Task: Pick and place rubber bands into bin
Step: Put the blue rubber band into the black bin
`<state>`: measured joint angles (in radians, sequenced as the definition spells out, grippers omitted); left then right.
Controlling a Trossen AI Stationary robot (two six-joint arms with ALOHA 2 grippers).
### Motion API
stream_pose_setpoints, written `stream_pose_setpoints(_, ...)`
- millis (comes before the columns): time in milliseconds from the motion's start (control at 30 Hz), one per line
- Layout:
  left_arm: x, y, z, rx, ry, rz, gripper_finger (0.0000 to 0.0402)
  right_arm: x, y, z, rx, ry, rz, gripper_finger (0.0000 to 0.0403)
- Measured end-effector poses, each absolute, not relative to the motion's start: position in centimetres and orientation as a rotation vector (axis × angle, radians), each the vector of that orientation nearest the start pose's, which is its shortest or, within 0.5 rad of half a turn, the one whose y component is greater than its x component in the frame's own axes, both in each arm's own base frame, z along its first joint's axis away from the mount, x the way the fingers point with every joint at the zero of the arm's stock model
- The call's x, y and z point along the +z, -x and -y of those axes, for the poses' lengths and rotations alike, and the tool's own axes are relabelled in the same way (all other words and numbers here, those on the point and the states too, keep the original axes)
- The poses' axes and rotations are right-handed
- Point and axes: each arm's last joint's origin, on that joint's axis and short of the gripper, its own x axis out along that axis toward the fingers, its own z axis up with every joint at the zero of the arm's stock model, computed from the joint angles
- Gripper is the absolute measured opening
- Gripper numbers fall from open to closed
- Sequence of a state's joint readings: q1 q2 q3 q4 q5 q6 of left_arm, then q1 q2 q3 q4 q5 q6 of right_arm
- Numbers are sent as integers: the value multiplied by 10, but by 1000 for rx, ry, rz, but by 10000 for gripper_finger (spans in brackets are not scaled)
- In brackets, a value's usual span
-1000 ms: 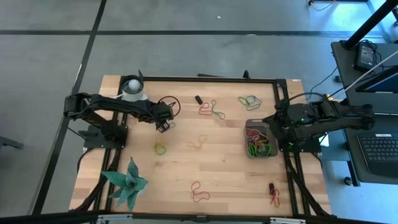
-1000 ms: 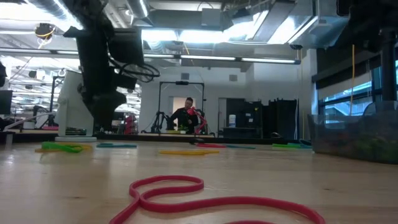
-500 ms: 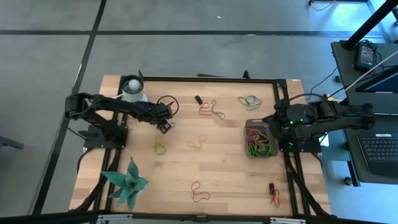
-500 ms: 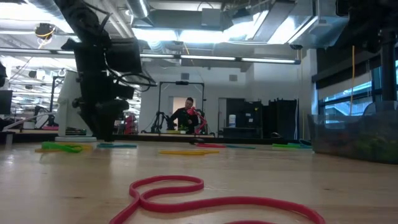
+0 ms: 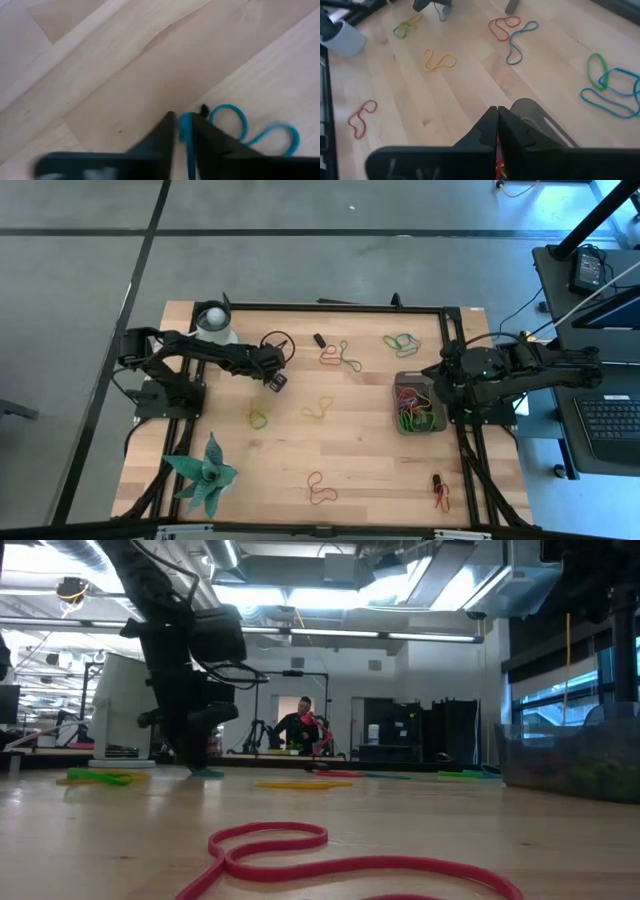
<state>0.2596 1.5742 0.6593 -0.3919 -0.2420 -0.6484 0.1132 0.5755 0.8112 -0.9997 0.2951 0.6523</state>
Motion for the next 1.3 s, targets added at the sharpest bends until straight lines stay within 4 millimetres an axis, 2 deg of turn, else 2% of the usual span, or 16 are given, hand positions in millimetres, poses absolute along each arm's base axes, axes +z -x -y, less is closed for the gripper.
stream_pose_setpoints(33, 120, -235, -69, 834, 561, -1134, 22, 297, -92, -2, -403, -455, -661, 16)
stream_pose_setpoints(100, 129, -241, -69, 822, 577, -1125, 9, 297, -92, -2, -394, -428, -667, 16)
stream_pose_setpoints(200, 144, -254, -67, 778, 619, -1149, 4, 297, -92, -2, -379, -386, -674, 16)
stream_pose_setpoints(367, 184, -281, -61, 757, 579, -1065, 3, 297, -92, -2, -356, -327, -684, 16)
stream_pose_setpoints(600, 257, -323, -40, 634, 469, -809, 2, 297, -92, -2, -329, -254, -696, 16)
stream_pose_setpoints(733, 295, -337, -32, 614, 453, -649, 2, 298, -93, -2, -310, -211, -691, 16)
stream_pose_setpoints(867, 324, -351, -32, 583, 455, -486, 2, 299, -94, -2, -299, -190, -681, 16)
stream_pose_setpoints(1033, 341, -379, -33, 546, 436, -405, 2, 299, -94, -2, -298, -193, -675, 16)
stream_pose_setpoints(1100, 343, -396, -34, 531, 424, -383, 2, 299, -94, -2, -299, -195, -671, 16)
stream_pose_setpoints(1200, 340, -424, -34, 492, 416, -385, 2, 302, -93, -2, -286, -174, -662, 16)
stream_pose_setpoints(1300, 335, -452, -34, 451, 401, -385, 2, 313, -91, -3, -233, -156, -637, 16)
